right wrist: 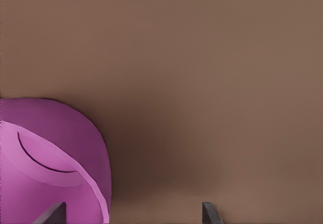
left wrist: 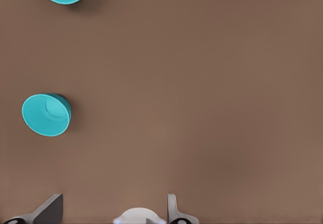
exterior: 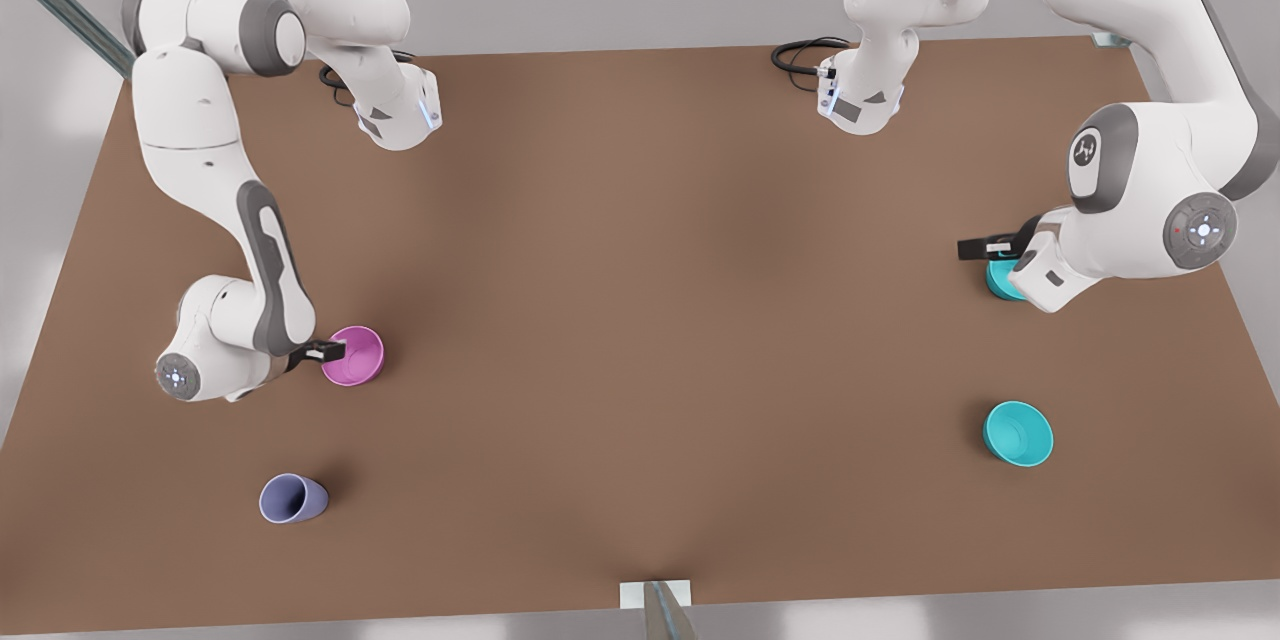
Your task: Stack the blue bowl on the pink bowl
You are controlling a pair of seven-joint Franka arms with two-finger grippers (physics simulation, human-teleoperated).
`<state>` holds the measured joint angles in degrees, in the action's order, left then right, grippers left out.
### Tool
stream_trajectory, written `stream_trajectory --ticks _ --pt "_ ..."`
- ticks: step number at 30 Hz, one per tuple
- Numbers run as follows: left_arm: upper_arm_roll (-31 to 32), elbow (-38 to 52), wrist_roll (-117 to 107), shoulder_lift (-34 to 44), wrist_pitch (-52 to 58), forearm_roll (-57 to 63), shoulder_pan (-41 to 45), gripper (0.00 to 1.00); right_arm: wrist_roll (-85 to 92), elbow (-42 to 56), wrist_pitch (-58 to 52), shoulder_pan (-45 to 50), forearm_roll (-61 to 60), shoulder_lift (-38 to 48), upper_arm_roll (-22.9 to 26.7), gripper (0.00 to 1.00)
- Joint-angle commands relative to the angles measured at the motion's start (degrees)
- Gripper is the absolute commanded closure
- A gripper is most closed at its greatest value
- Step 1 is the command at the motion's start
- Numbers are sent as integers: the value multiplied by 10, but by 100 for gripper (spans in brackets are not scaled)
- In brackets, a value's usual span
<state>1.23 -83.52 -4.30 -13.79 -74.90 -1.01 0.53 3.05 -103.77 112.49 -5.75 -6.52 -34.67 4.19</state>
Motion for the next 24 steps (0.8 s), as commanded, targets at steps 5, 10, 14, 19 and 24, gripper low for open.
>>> stream_trajectory --ticks 5,10,14,19,24 --pt "0 0 -2 1 11 0 0 0 15 0 25 2 -17 -10 -3 78" --pt "2 0 -2 3 16 0 1 0 16 -7 23 21 -17 7 -15 79" --pt "1 1 -2 2 16 0 1 0 40 -11 -94 34 -18 47 -19 79" --pt "0 1 -2 1 16 0 -2 0 -99 110 -287 155 -227 62 -30 79" --pt "0 1 9 -4 14 0 -19 0 -269 350 -176 275 -415 -129 -30 79"
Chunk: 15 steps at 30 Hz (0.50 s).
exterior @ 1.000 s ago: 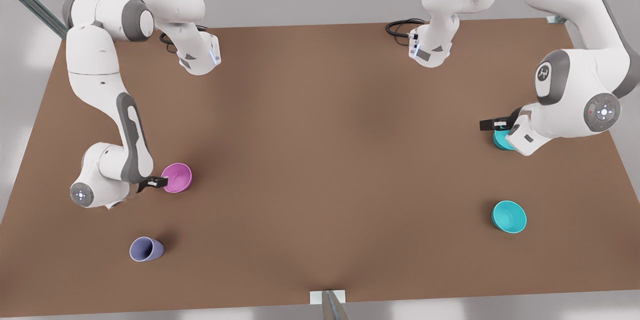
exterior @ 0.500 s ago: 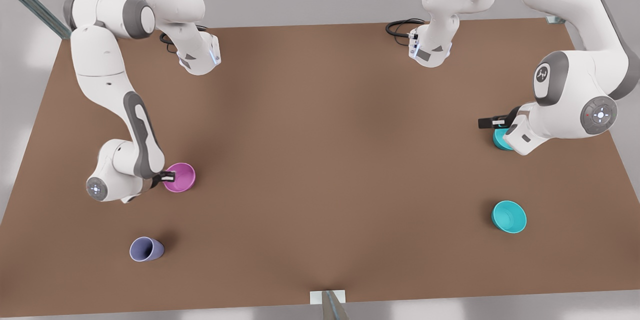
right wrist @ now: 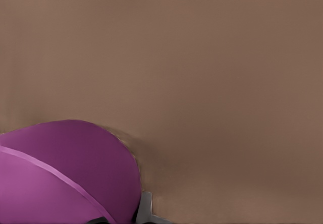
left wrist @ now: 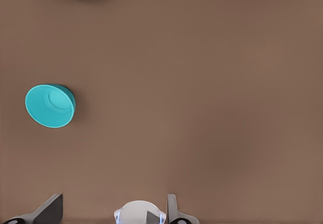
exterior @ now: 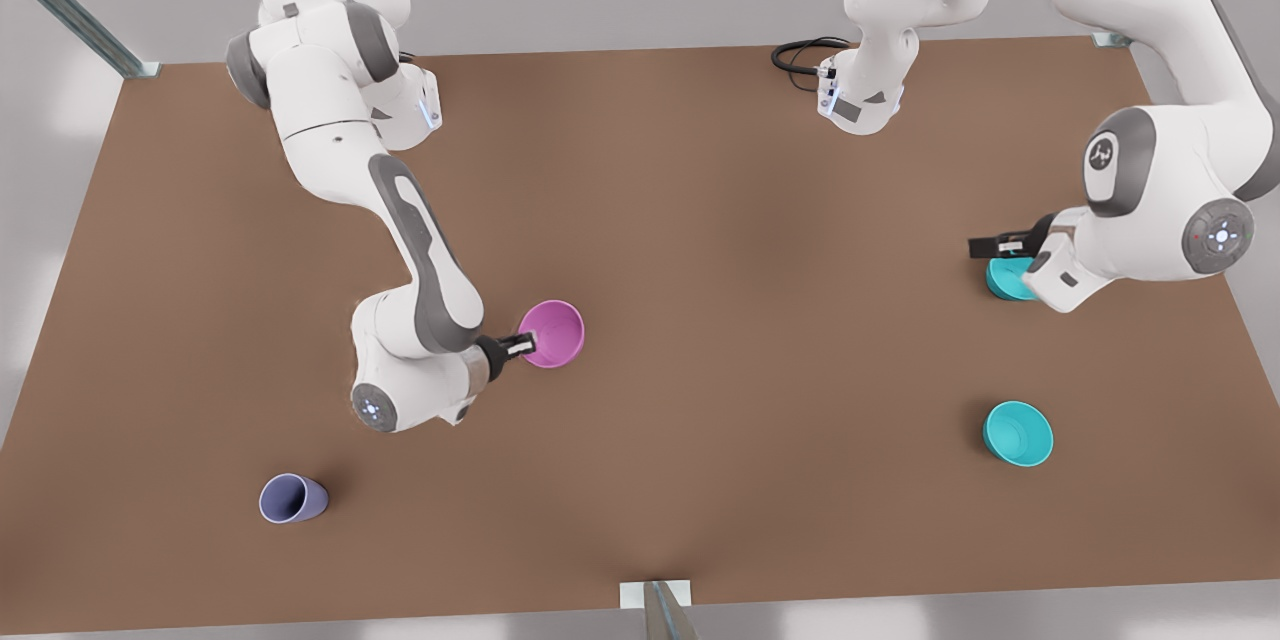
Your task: Stack the blue bowl on the pink bowl
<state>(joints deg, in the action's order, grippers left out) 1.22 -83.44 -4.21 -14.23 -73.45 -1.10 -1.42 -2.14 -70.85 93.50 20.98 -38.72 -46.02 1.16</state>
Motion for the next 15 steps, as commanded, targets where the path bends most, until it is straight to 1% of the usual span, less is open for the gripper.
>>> stream_trajectory --ticks 1,3,7,10,14,15 --pt "0 0 8 0 0 0 0 0 -248 48 93 41 -131 -50 -1 79" --pt "0 0 8 0 0 0 0 0 -267 70 198 82 -133 -84 -2 79" --pt "0 0 8 0 1 0 -6 0 -284 69 335 149 -123 -111 6 79" --pt "1 1 9 1 5 0 -9 0 -281 79 382 169 -108 -138 13 79" --pt "1 1 9 2 -4 0 -9 0 -278 78 388 170 -101 -145 13 78" --pt "1 1 9 2 -3 0 -9 0 -279 77 388 170 -101 -145 13 32"
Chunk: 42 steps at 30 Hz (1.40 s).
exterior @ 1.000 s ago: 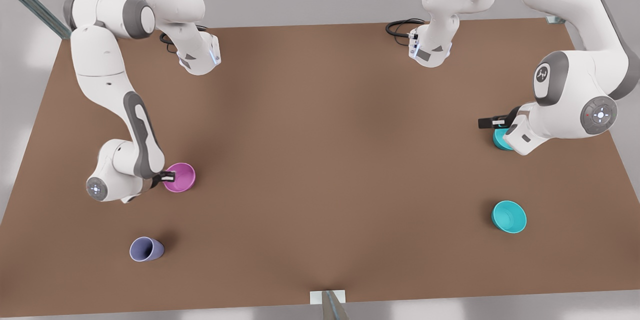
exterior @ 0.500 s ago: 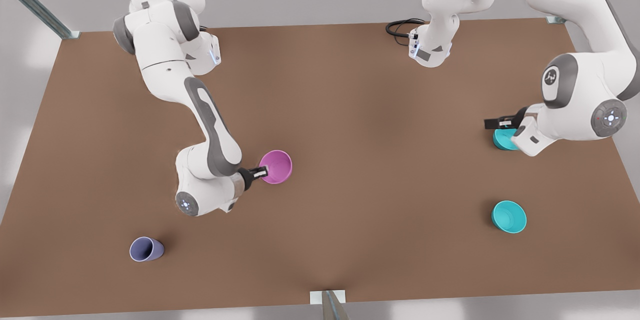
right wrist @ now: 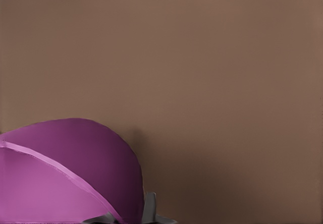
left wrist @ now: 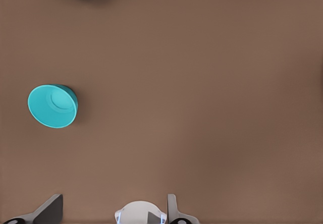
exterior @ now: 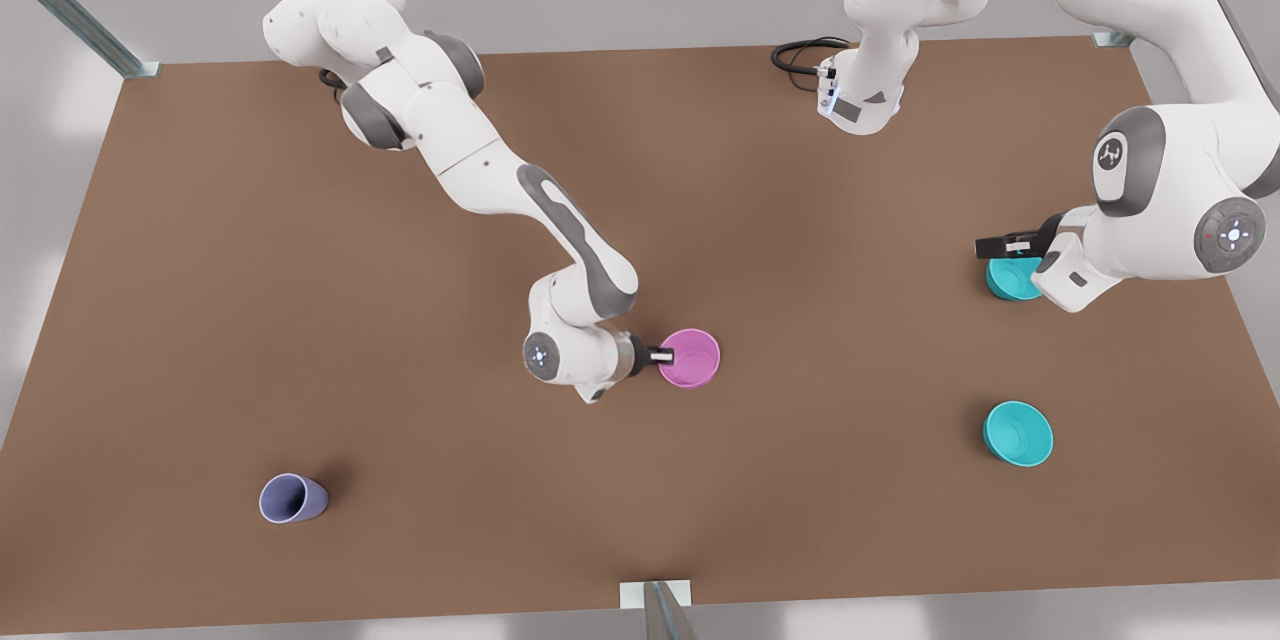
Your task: Stack the blue bowl on the pink bowl
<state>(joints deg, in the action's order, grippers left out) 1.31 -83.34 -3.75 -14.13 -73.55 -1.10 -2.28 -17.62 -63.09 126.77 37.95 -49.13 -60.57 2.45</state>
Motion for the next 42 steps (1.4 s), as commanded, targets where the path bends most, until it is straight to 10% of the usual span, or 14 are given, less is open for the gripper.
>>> stream_trajectory --ticks 1,7,12,16,17,20,22,37,40,42 --pt "0 0 4 1 -2 0 0 0 -124 0 55 0 3 0 -1 0" --pt "0 0 3 1 -1 0 0 0 -129 -65 -36 -33 0 121 5 0" --pt "0 -2 4 -24 -58 -1 -18 0 156 -39 -473 -86 174 186 286 0" --pt "-3 12 146 -93 -193 1 -84 0 398 67 -602 -113 315 200 430 0" --pt "-4 76 189 -157 -211 0 -109 0 396 59 -621 -119 340 265 411 0" --pt "-3 216 223 -300 -293 -2 -131 0 262 -102 -579 -270 522 497 64 0" --pt "-3 230 224 -360 -374 -63 -155 0 238 -168 -529 -299 519 528 26 0" --pt "-3 232 222 -463 -469 -119 -167 0 239 -219 -486 -314 514 541 23 0" --pt "-3 217 215 -463 -468 -145 -166 43 242 -215 -492 -302 514 525 27 0" --pt "-3 216 214 -462 -468 -145 -165 54 250 -163 -503 -304 518 503 27 0"
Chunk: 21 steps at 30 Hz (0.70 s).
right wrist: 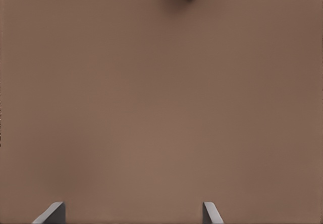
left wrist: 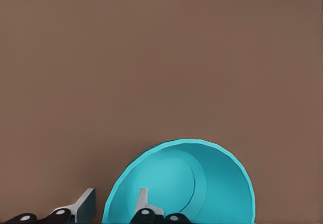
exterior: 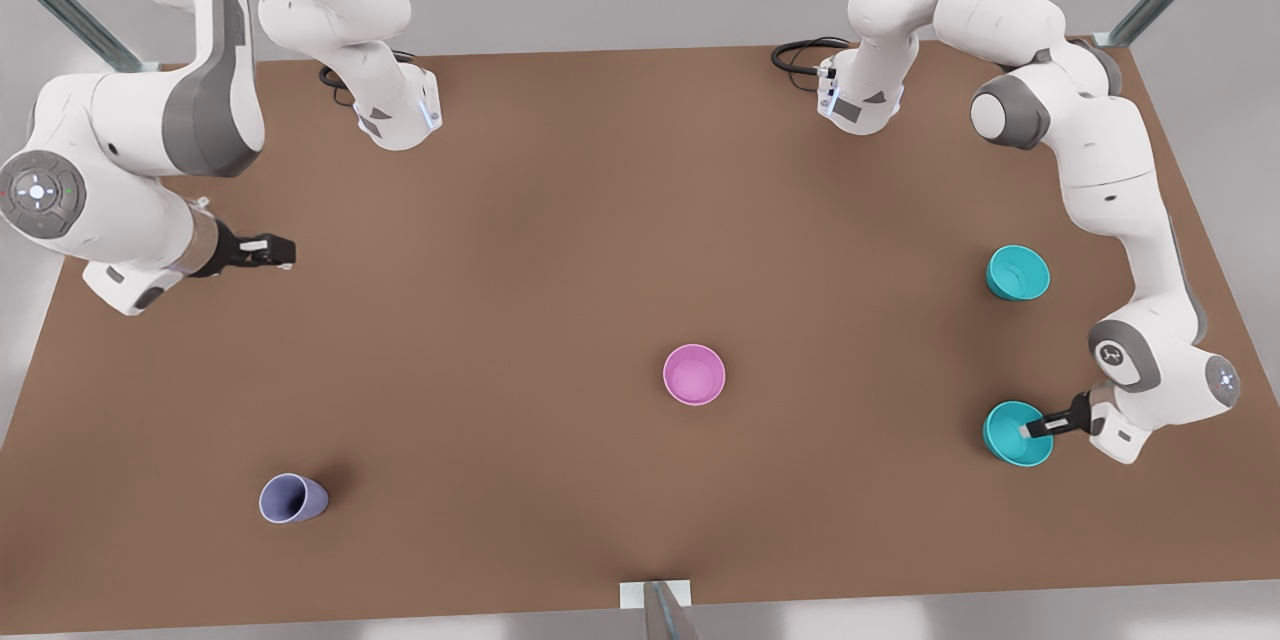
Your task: Stack the blue bowl on the pink bowl
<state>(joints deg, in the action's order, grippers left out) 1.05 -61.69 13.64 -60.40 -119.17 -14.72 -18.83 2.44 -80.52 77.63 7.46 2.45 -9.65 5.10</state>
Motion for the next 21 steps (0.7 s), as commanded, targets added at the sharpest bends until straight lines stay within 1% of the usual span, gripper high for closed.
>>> stream_trajectory --ticks 1,5,8,11,13,14,16,18,21 --pt "0 -1 40 1 -12 -9 0 58 54 37 -12 1 1 -15 0 0" --pt "0 -2 37 4 -11 -11 -1 77 52 75 -22 3 -3 -34 -3 0" --pt "1 -5 36 9 -10 -11 1 79 51 75 -22 10 -6 -33 -3 0" --pt "0 -83 9 108 6 -10 36 79 49 80 -27 20 -5 -34 -2 0" --pt "0 -84 -62 136 50 -10 63 79 49 79 -27 21 -5 -34 -1 0" --pt "0 -84 -105 148 63 -10 89 79 49 78 -27 20 -5 -34 -1 0" --pt "0 -99 -193 175 83 -6 175 79 52 77 -28 20 -5 -34 -2 0" --pt "1 -98 -273 176 83 -4 251 79 53 78 -39 21 -7 -34 -2 0" --pt "0 -95 -376 172 83 0 331 79 48 78 -39 24 -5 -34 -3 0"
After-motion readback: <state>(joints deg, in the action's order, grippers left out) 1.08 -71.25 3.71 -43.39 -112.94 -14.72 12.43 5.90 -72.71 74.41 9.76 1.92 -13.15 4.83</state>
